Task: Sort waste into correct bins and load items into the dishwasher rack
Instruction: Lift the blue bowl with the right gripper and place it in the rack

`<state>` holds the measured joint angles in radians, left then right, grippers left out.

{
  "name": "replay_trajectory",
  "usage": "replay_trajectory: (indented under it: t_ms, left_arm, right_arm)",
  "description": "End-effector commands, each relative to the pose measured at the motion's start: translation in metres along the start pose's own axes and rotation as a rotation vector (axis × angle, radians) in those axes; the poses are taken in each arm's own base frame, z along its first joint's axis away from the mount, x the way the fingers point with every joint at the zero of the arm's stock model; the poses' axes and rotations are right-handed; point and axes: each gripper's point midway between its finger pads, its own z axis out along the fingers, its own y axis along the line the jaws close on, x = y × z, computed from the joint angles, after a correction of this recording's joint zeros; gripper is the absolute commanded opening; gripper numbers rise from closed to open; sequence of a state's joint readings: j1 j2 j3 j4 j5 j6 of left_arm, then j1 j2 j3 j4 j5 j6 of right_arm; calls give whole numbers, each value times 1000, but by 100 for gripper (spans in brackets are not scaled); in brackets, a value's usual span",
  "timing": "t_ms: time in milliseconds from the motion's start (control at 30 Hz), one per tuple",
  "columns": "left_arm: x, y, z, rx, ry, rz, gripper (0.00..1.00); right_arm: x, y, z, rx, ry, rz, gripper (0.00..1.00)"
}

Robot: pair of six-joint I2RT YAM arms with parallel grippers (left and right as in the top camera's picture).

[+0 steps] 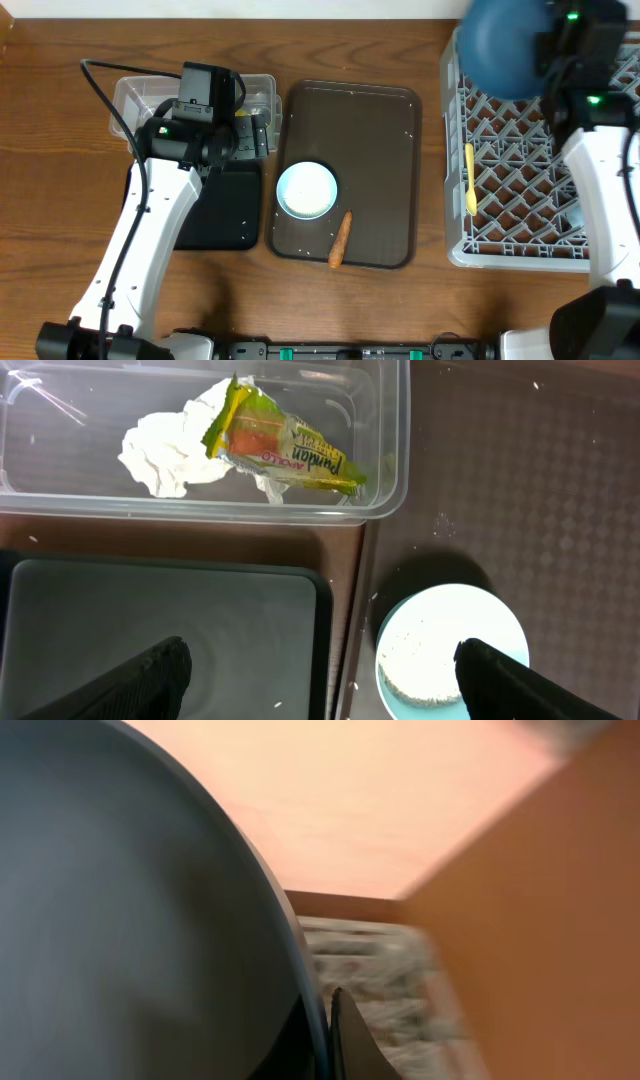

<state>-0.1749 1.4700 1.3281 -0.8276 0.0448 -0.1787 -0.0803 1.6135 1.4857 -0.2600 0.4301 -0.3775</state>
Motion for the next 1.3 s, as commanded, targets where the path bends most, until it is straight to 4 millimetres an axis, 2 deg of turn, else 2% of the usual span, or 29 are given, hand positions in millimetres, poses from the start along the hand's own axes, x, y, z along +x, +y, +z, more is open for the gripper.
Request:
replay_trajectory:
  t_ms: [0,200,367,533,833,1100,1267]
  left_arm:
    - [-2,1,0,-11,-3,14,87]
    - [-2,1,0,-11,-3,14,86]
    - [-2,1,0,-11,-2,14,86]
    - [-2,1,0,-11,-3,14,87]
    - [-2,1,0,-11,-3,1,87]
    - [-2,1,0,-11,-2,-2,86]
    - [-2,1,0,-11,-3,-2,86]
  right_arm:
    - [7,-53,5,165,35,-152,1]
    - [13,-130,15,334,19,-191,1]
    - [37,-168,28,398,80,-288,1]
    - [64,-191,50,443,152,-402,1]
    - [100,-207,94,487,233,-621,1]
    - [135,-190,127,445,288,-669,1]
    - [154,-183,136,436,335,-649,1]
